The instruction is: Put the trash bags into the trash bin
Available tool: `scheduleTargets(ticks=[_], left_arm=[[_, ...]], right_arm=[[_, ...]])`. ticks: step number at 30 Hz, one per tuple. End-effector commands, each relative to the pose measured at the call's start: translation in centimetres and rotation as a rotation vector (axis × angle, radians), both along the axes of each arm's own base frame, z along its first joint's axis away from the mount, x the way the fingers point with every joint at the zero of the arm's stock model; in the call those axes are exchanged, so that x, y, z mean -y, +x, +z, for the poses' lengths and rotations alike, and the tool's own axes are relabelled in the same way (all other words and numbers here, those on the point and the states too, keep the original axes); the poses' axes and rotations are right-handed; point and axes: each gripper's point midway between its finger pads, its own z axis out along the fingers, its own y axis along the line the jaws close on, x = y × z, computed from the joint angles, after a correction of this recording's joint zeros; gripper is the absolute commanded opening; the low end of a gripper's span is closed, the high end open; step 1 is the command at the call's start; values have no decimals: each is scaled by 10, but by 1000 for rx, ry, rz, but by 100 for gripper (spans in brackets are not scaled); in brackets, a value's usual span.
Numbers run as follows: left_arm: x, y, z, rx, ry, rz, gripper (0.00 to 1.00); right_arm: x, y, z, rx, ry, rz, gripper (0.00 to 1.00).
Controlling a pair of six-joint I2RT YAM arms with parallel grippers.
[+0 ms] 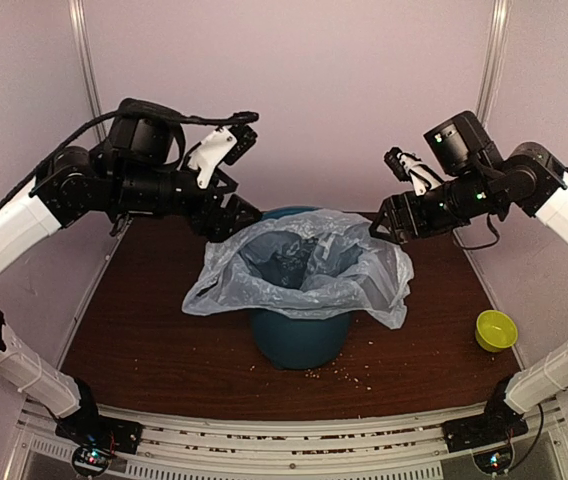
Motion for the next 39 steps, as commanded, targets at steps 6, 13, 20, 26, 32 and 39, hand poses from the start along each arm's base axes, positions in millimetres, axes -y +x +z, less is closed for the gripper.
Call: scheduleTargets(ticks=[6, 13, 20, 26, 32, 39], left_arm=[[13, 7, -15, 180, 252, 17, 79], [3, 15, -23, 235, 346, 39, 75], [-6, 18, -38, 224, 409, 72, 71], [-19, 27, -39, 253, 447, 133, 66], [-9, 41, -42, 248, 395, 181, 51], [2, 46, -38, 236, 339, 196, 28]], right_arm=[[-4, 19, 8, 73, -3, -34, 57], [-14, 26, 3, 71, 0, -18, 46], [-16, 29, 0, 74, -6, -17, 41], [-15, 37, 2, 106, -14, -37, 24], [-26, 47, -1, 103, 22, -48, 10], [-25, 47, 23, 140, 56, -54, 6]])
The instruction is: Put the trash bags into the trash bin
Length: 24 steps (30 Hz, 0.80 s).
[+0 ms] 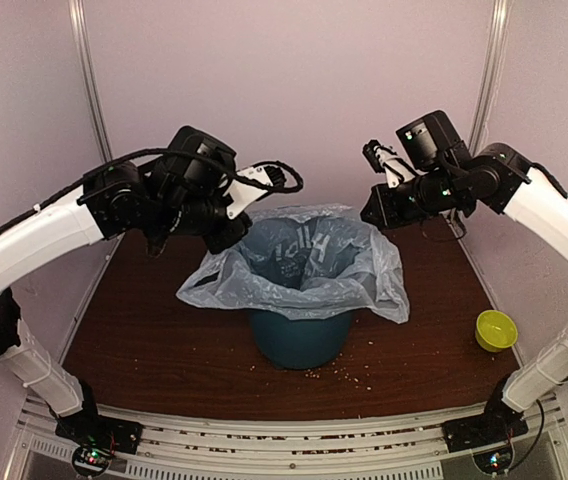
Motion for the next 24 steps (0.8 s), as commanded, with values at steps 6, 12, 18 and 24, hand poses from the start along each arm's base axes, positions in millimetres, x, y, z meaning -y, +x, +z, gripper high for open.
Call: scheduleTargets(ticks=[6, 12, 18, 24], left_arm=[[2, 20, 14, 47, -123, 70, 2], [-16, 48, -3, 0, -231, 129, 0], [-4, 62, -23, -87, -331, 104, 0], [9, 69, -15, -113, -404, 73, 0]], right_arm=[[7, 13, 19, 76, 9, -51, 2], [8, 40, -10, 67, 17, -108, 0], [4, 62, -24, 36, 62, -120, 0], [4, 67, -16, 19, 62, -148, 0]])
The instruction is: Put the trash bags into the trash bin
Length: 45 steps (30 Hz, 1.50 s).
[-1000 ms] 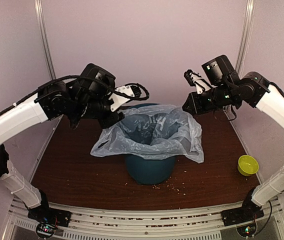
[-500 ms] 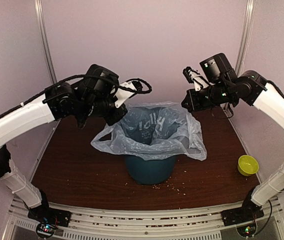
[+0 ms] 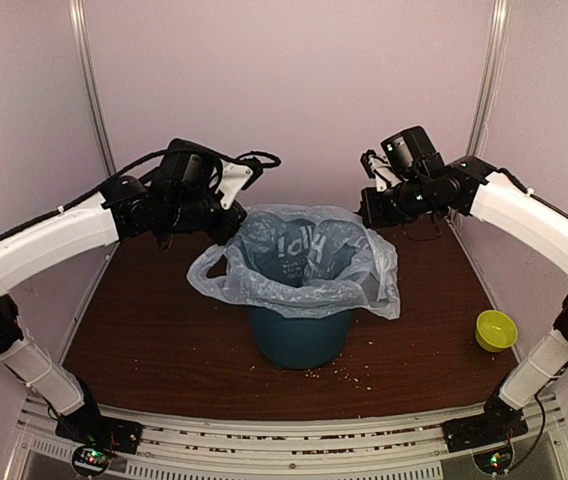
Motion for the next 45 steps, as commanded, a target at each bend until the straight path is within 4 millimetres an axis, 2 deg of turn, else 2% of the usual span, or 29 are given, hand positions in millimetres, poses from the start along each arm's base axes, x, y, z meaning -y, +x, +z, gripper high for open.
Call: scheduleTargets(ticks=[1, 3, 6, 9, 12, 15, 20, 25, 29, 31, 35, 37, 39, 45], left_arm=[[25, 7, 29, 23, -145, -53, 0], [27, 8, 35, 28, -155, -62, 0], [30, 7, 39, 25, -165, -71, 0], [30, 6, 41, 14, -176, -67, 0], [30, 4, 45, 7, -191, -70, 0], [29, 2, 46, 2, -200, -72, 0], [28, 2, 43, -2, -194, -66, 0], [29, 4, 40, -8, -191, -60, 0], [30, 6, 39, -7, -186, -57, 0], [29, 7, 39, -2, -181, -50, 0], [17, 18, 33, 18, -120, 30, 0], [13, 26, 25, 13, -68, 70, 0], [11, 32, 21, 9, -56, 88, 0], [12, 45, 6, -24, -78, 113, 0]], right_arm=[[2, 4, 41, 55, 56, -34, 0], [10, -2, 61, 80, 67, -48, 7], [19, -14, 84, 97, 89, -50, 30], [19, -31, 94, 81, 131, -10, 51], [3, -54, 92, 22, 184, 96, 65], [-7, -73, 80, -24, 150, 156, 72], [-9, -87, 65, -47, 63, 178, 75], [5, -78, 46, -56, -65, 121, 73], [14, -62, 35, -48, -161, 55, 65], [11, -55, 35, -36, -167, 46, 54], [1, -44, 39, -9, -148, 49, 19], [-3, -39, 38, -3, -139, 55, 9], [-5, -32, 36, -5, -127, 55, 5], [5, 1, 18, -70, 2, 16, 5]])
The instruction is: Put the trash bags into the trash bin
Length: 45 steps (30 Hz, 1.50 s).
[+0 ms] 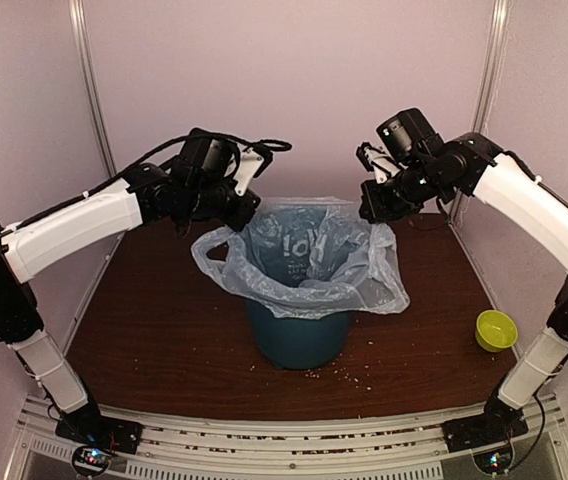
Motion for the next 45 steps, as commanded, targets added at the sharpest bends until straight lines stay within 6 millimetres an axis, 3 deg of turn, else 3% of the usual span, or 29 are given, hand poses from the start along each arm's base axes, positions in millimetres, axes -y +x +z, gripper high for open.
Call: scheduleTargets(ticks=[1, 8, 14, 18, 23, 31, 34, 38, 42, 45], left_arm=[[-6, 17, -4, 0, -14, 60, 0], [-15, 21, -36, -125, -110, 75, 0], [-10, 6, -60, -228, -220, 6, 0], [-4, -8, -71, -284, -275, -32, 0], [3, -26, -67, -320, -426, -104, 0], [-7, -28, -86, -404, -574, -41, 0], [-7, -28, -74, -391, -598, -55, 0], [-8, -27, -41, -330, -639, -76, 1], [-19, -24, -1, -240, -677, -57, 24], [-29, -26, 34, -160, -710, -49, 35]], right_arm=[[6, 30, -9, -38, 130, -34, 6], [-6, 41, -50, -153, 178, 12, 4], [-18, 34, -85, -250, 208, 46, 3], [-19, 28, -99, -285, 222, 47, 4], [-15, 22, -119, -339, 215, 39, 5], [-9, 20, -132, -366, 229, 12, 7], [-8, 21, -125, -358, 246, 7, 7], [-5, 22, -105, -321, 273, -2, 7], [2, 21, -84, -279, 283, -23, 14], [10, 20, -68, -250, 277, -40, 19]])
